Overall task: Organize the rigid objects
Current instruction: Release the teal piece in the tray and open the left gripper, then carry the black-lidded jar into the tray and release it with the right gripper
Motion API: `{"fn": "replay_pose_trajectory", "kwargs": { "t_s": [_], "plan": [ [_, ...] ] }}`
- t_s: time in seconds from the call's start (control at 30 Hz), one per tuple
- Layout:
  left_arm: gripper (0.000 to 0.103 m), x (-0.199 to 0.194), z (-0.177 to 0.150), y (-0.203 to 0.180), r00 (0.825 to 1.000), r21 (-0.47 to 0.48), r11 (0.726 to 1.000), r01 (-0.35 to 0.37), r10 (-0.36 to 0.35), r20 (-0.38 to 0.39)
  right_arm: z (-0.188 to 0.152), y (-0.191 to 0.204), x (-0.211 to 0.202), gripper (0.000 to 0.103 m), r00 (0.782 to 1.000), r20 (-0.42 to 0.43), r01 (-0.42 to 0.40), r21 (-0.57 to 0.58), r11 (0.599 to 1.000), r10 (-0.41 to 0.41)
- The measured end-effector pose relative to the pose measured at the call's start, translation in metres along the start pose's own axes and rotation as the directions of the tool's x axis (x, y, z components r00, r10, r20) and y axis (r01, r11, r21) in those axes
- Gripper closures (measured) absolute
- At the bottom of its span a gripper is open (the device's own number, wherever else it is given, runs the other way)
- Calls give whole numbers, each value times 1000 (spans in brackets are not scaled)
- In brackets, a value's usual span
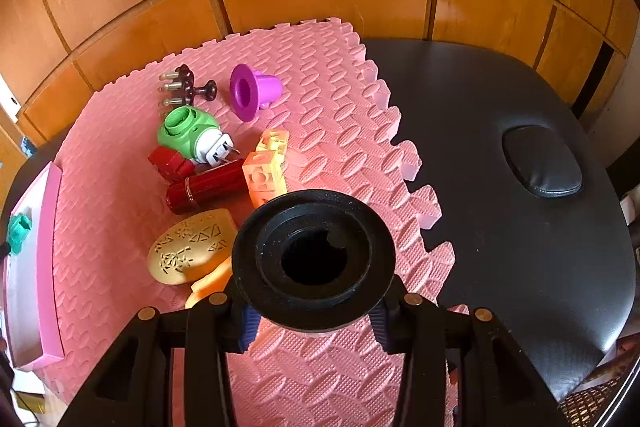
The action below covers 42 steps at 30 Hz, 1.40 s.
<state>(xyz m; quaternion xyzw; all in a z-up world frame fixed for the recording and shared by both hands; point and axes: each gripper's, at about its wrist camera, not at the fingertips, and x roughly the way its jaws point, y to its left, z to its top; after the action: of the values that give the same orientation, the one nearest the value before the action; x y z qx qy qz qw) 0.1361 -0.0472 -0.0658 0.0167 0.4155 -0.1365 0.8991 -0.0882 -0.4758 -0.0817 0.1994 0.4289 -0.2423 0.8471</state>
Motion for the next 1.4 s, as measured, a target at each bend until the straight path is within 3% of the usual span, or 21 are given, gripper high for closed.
{"fn": "replay_pose_trajectory", "kwargs": {
  "t_s": [0.3, 0.63, 0.83, 1.0, 1.2, 1.3, 1.4],
  "plan": [
    [13, -29, -34, -4, 999, -28, 999, -31, 31, 23, -1, 1, -1, 59, 1000, 13, 13, -1, 1000, -13],
    [13, -50, -42, -23, 997, 25, 998, -55, 53, 55, 2, -4, -24, 59, 987, 159, 26, 15, 1000, -28],
    [13, -58, -47, -25, 997, 32, 998, -53, 51, 60, 0, 6, -35, 59, 979, 198, -38, -22, 999, 42],
    [13, -65, -49, -18, 996, 19, 999, -48, 47, 70, -1, 25, -41, 59, 972, 170, -159, -25, 987, 161],
    [13, -67, -51, -6, 997, -11, 999, -42, 42, 65, -1, 97, -43, 59, 939, 80, -318, -174, 932, 335],
    [13, -68, -54, -1, 997, -21, 999, -37, 38, 61, -7, 146, -40, 59, 906, -7, -411, -261, 874, 424],
    [13, -69, -55, 6, 998, -36, 999, -36, 38, 59, -19, 202, -35, 59, 854, -137, -517, -333, 788, 502]
  ]
}}
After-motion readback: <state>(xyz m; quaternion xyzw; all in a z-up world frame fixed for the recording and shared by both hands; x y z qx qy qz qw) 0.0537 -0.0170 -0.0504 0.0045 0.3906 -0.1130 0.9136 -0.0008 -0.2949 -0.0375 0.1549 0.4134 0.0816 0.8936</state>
